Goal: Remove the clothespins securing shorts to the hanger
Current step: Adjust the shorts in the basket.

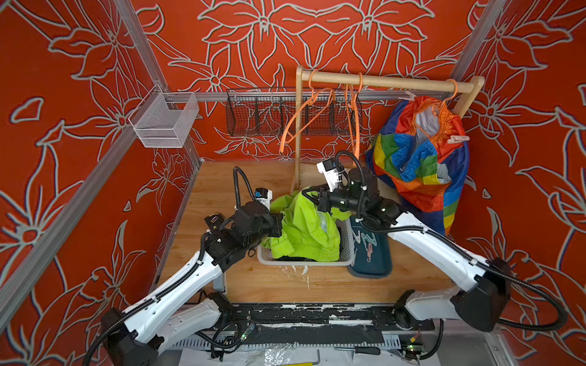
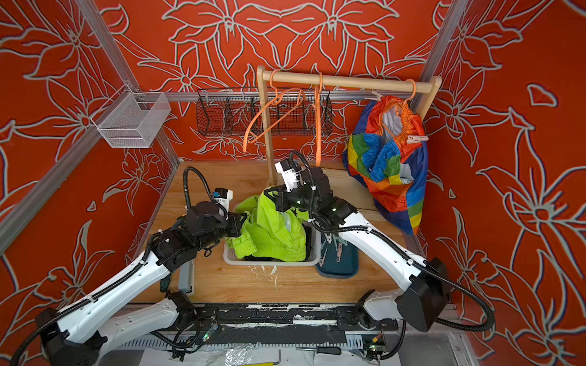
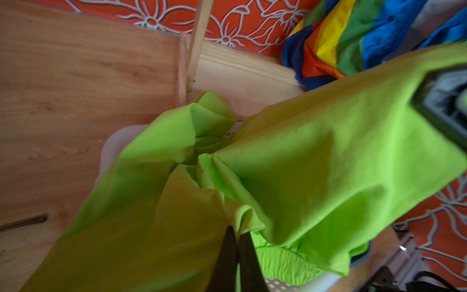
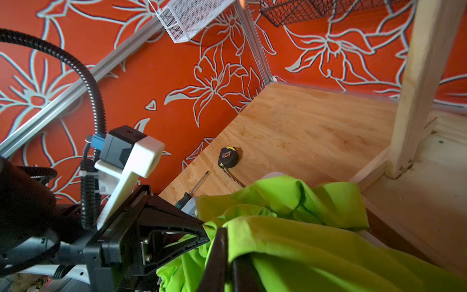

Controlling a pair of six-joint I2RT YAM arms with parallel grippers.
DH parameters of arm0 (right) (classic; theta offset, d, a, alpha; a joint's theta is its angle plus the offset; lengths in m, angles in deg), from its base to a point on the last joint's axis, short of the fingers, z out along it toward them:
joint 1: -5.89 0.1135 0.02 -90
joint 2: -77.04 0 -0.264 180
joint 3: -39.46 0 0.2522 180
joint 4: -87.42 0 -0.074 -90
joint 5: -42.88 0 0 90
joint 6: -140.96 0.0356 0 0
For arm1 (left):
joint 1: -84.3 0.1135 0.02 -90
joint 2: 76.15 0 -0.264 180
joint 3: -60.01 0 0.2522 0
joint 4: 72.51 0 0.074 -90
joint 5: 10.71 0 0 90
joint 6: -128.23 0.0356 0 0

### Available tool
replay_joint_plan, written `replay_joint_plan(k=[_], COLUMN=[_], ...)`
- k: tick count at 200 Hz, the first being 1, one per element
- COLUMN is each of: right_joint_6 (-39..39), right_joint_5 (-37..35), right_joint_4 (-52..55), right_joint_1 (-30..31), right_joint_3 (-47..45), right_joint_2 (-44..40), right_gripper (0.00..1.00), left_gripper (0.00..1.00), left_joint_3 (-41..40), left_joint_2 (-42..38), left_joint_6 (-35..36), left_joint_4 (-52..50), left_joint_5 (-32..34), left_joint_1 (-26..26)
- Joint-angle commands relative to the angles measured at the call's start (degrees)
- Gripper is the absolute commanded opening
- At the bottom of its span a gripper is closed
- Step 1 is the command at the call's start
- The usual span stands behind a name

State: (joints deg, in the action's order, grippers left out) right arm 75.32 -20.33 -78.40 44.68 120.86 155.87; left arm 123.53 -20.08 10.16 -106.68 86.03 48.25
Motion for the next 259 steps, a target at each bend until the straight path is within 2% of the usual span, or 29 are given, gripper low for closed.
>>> replay_joint_plan(k=[1, 49, 90, 113, 117, 142, 184, 211, 231, 246, 259], right_joint_6=[1.9, 2.4, 4.9, 5.2, 5.1, 3.7, 2.1, 0.8, 0.0, -0.3, -1.3], right_joint_5=[-1.7, -5.9, -7.6, -10.8, -11.4, -17.1, -26.3, -27.7, -28.1, -29.0, -29.3], right_joint_4=[-7.4, -20.9, -38.7, -43.6, -43.9, -42.1, -36.9, -33.7, -31.8, -30.2, -27.6], right_joint_1=[1.2, 2.2, 2.8, 3.7, 3.9, 5.4, 7.2, 7.2, 7.3, 7.2, 7.0], right_joint_3=[-3.8, -16.1, -27.3, -32.5, -33.2, -37.3, -42.7, -43.5, -42.9, -42.2, -40.2], right_joint_2=[1.6, 6.7, 15.5, 18.1, 18.2, 16.5, 9.2, 5.8, 4.7, 3.9, 4.2], right_gripper=[0.00, 0.00, 0.00, 0.00, 0.00, 0.00, 0.00, 0.00, 0.00, 0.08, 0.08], left_gripper=[0.00, 0.00, 0.00, 0.00, 0.00, 0.00, 0.00, 0.00, 0.00, 0.00, 0.00], left_joint_3=[-0.9, 0.3, 1.9, 3.4, 3.8, 5.9, 7.5, 5.7, 4.2, 2.0, -1.1], left_joint_2=[-0.3, -0.5, -0.2, 0.0, 2.1, 5.6, 14.3, 20.2, 23.7, 25.0, 25.1], left_joint_6=[1.4, 2.3, 2.8, 3.3, 3.4, 3.9, 2.1, -2.8, -5.2, -6.6, -7.3], left_joint_4=[4.3, 5.8, 7.6, 8.6, 8.7, 11.4, 21.8, 29.4, 30.3, 31.1, 32.4], left_joint_5=[5.0, 5.5, 4.6, 3.8, 3.7, 2.3, -0.6, -4.8, -5.8, -6.0, -5.0], left_joint_1=[0.1, 0.5, 0.5, 0.5, 0.6, 0.5, 0.5, 0.5, -0.6, -2.0, -3.8])
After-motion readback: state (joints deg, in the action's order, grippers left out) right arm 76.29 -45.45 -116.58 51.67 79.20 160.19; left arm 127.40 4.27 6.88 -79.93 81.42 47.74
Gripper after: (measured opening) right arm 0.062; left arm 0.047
